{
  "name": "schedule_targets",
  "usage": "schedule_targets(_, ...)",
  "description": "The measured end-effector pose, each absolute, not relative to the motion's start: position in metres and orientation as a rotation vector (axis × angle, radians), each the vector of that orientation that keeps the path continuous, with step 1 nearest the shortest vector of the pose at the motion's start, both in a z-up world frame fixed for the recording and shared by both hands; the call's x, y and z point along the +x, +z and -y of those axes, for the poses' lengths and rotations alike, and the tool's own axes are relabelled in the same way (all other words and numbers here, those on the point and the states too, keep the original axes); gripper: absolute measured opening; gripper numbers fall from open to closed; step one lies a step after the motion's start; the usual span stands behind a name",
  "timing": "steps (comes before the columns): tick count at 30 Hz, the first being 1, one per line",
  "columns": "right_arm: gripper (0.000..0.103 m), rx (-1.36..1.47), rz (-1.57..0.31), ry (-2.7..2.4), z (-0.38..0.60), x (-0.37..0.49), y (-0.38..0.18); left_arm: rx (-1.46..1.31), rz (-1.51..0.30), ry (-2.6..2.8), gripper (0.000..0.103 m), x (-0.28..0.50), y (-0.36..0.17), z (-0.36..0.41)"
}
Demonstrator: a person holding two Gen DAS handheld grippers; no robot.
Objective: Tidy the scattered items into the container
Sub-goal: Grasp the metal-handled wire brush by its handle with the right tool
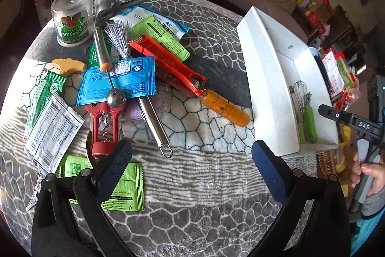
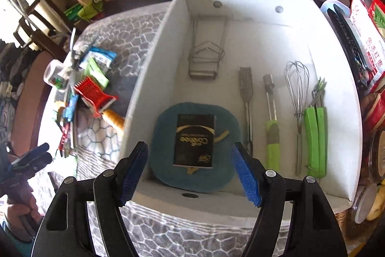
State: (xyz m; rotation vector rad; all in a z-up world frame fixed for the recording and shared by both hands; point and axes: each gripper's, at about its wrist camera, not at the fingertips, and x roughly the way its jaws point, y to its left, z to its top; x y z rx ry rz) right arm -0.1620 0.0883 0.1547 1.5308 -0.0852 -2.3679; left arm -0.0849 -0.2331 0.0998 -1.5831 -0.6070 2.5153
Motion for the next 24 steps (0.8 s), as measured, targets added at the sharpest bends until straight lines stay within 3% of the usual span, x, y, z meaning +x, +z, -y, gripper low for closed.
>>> schedule_targets(5, 0.074, 1.342, 0.139, -2.278, -0.031, -0.139, 0.173, -1.577, 0.733, 2.563, 0.1, -0.075, 0.095, 0.272)
schedule_targets(8, 0.062, 1.331, 0.083, -2.2, 0.019, -0.131, 0.16, -1.581, 0.711, 2.614, 0.097, -0.069, 0.092, 0.288)
schedule_targets(12, 0.059, 1.367, 0.006, -2.126, 0.076, -0.127, 0.122, -1.609, 0.636, 2.634, 0.082, -0.063, 0.083, 0.298)
schedule_targets(22, 0.058, 1.505, -0.072, -2.037, 0.162, -0.151, 0.038, -1.637, 0.829, 2.602, 0.084, -0.045, 0.061, 0.34)
schedule_targets(23, 0.056, 1.53, -0.075, -2.02, 0.166, -0.155, 0.03, -1.641, 0.835, 2.601, 0.084, -0.045, 0.059, 0.342)
schedule_targets(24, 0.036, 1.546, -0.077, -2.011, 0.168, -0.156, 0.026, -1.644, 0.845, 2.595, 0.084, -0.044, 0.058, 0.344)
